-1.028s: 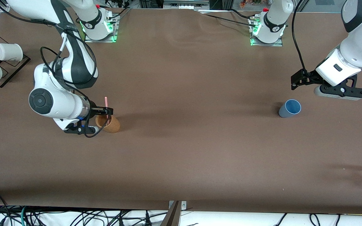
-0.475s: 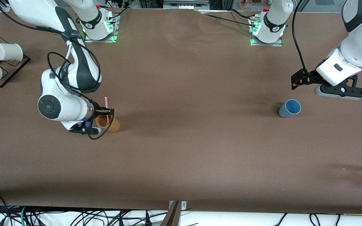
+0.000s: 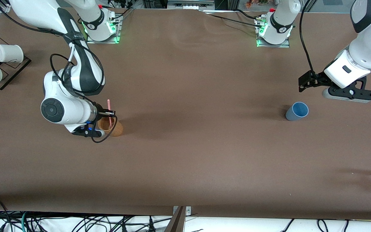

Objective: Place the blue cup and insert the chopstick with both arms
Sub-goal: 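Close the right gripper on the pink chopstick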

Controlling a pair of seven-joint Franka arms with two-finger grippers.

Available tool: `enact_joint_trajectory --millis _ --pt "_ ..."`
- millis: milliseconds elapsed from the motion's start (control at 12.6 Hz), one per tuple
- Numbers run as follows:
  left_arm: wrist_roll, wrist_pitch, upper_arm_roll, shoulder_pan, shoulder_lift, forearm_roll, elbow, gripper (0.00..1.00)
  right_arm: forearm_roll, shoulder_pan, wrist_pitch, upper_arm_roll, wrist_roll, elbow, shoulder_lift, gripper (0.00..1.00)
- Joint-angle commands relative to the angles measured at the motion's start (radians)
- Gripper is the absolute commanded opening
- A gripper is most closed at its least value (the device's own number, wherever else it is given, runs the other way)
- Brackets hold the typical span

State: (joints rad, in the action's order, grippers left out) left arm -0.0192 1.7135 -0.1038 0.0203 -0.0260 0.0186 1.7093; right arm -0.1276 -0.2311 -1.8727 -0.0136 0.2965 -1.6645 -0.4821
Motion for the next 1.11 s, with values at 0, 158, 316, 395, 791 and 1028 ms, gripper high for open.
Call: enact_joint_trajectory --millis 0,158,316,395,791,1028 --pt "-0.008 -0.023 -0.001 0.003 -0.015 -0.028 -0.033 1.00 -0.017 0.001 -0.008 -0.002 0.009 -0.014 0.008 0.30" --pt "-0.008 -0.028 -0.001 0.003 -0.017 -0.028 -0.033 1.00 -0.050 0.001 -0.005 -0.002 0.009 -0.014 0.002 0.20" --pt "-0.008 -0.028 -0.001 0.003 -0.018 -0.029 -0.033 1.00 -0.055 0.001 -0.005 -0.002 0.007 -0.012 0.000 0.10" --pt "-0.008 -0.026 -0.001 0.003 -0.018 -0.029 -0.033 1.00 -0.055 0.001 -0.005 -0.002 0.006 -0.012 0.002 0.09" --pt "-0.010 -0.026 -0.001 0.003 -0.018 -0.028 -0.033 1.00 -0.053 0.001 0.004 0.001 -0.006 0.005 0.005 0.02" --pt "-0.008 -0.026 -0.001 0.003 -0.018 -0.028 -0.033 1.00 -0.055 0.001 0.102 0.001 -0.005 0.058 0.034 0.02"
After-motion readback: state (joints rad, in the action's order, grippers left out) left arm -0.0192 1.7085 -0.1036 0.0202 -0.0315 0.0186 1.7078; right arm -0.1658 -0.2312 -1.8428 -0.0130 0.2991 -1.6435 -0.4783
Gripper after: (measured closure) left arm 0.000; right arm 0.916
